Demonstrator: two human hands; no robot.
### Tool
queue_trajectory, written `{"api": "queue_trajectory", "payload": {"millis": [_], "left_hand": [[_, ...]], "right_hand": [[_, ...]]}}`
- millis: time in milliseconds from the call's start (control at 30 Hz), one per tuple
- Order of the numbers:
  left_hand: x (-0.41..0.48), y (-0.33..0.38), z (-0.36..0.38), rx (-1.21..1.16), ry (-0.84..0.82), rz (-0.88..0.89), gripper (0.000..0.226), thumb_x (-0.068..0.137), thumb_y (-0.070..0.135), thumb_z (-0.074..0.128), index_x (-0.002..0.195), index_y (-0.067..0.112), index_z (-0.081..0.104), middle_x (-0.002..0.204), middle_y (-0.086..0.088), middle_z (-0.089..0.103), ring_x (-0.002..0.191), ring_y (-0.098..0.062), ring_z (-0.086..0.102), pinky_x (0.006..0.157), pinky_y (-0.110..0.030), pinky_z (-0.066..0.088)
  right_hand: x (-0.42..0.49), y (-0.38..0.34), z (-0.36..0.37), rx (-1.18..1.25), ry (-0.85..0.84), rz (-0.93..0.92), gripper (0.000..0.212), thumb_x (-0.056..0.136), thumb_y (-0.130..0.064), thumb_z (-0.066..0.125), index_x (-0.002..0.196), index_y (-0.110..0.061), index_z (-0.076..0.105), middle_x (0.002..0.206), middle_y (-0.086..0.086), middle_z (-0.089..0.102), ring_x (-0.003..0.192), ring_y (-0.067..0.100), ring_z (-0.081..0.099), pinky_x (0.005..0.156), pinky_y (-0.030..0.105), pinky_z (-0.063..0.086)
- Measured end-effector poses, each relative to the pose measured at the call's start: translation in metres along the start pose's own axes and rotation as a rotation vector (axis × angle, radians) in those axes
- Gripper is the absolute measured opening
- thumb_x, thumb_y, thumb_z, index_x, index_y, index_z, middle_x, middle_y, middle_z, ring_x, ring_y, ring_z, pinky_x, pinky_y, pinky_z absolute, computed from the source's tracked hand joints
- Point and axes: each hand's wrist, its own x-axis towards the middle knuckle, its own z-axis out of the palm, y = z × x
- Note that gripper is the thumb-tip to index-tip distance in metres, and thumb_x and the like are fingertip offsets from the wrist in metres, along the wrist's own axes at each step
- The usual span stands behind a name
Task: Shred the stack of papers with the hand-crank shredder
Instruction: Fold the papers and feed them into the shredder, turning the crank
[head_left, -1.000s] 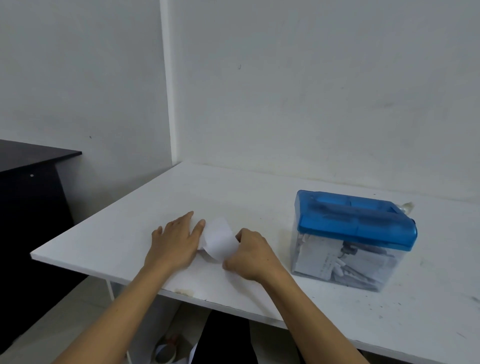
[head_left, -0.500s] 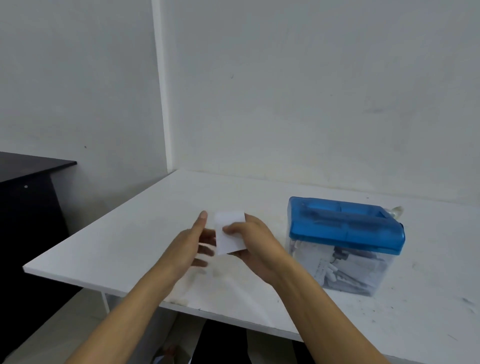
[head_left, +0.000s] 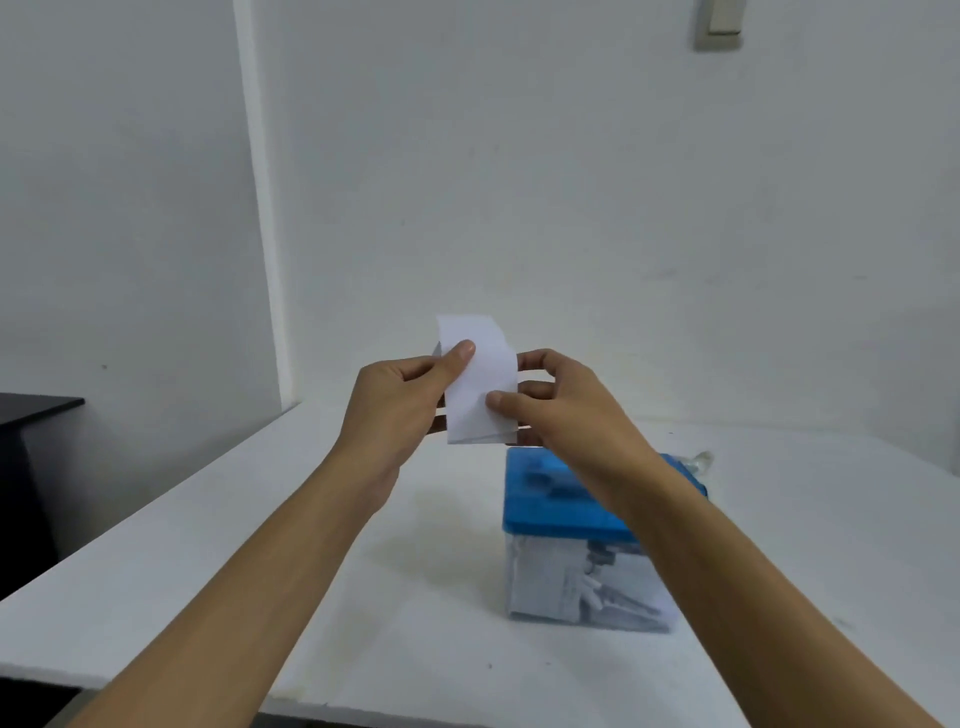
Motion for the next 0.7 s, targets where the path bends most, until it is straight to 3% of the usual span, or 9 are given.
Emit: {"api": "queue_trajectory", "payload": {"millis": [200,300,433,533,700], "left_hand": [[0.005,0.01,0.035,0.063,-0.231,0.024,0.026,0.091,0.025,0.072,0.114,0.015,0.075,0.101,0.005,0.078,0.09,-0.014,0.075,0.081,-0.029,0.061],[0.007,0.004,0.052,0.089,-0.244,0.026,0.026,0.09,0.022,0.073,0.116,0.018,0.074,0.106,0.005,0.077,0.093,-0.015,0.074,0.08,-0.028,0.062],[0.012,-0.007,0.073,0.102,-0.257,0.022,0.031,0.091,0.021,0.072,0.122,0.019,0.071,0.11,0.005,0.075,0.097,-0.014,0.072,0.076,-0.023,0.061],[0.017,-0.015,0.083,0.156,-0.246,0.018,0.035,0.09,0.022,0.072,0.125,0.02,0.068,0.115,0.005,0.072,0.104,-0.02,0.069,0.087,-0.03,0.06],[0.022,-0.029,0.08,0.266,-0.305,0.019,0.024,0.09,0.022,0.073,0.111,0.03,0.065,0.105,0.014,0.07,0.094,-0.005,0.065,0.075,-0.017,0.052]], "right_hand": [[-0.005,0.0,-0.046,-0.108,0.119,-0.029,0.028,0.092,-0.022,0.07,0.117,-0.023,0.057,0.093,-0.001,0.077,0.089,0.016,0.074,0.088,0.038,0.059],[-0.008,0.006,-0.06,-0.218,0.167,-0.034,0.031,0.091,-0.021,0.071,0.118,-0.023,0.057,0.095,-0.003,0.075,0.089,0.014,0.072,0.084,0.032,0.06],[-0.007,0.018,-0.077,-0.44,0.215,-0.037,0.018,0.089,-0.023,0.072,0.105,-0.021,0.065,0.093,-0.006,0.071,0.083,0.012,0.067,0.069,0.019,0.05],[-0.003,0.028,-0.082,-0.521,0.21,0.018,0.016,0.089,-0.021,0.073,0.104,-0.019,0.069,0.094,-0.004,0.071,0.084,0.014,0.066,0.073,0.018,0.052],[-0.001,0.04,-0.082,-0.521,0.168,0.062,0.021,0.085,-0.015,0.078,0.104,-0.016,0.07,0.095,-0.002,0.073,0.084,0.011,0.067,0.083,0.023,0.056]]}}
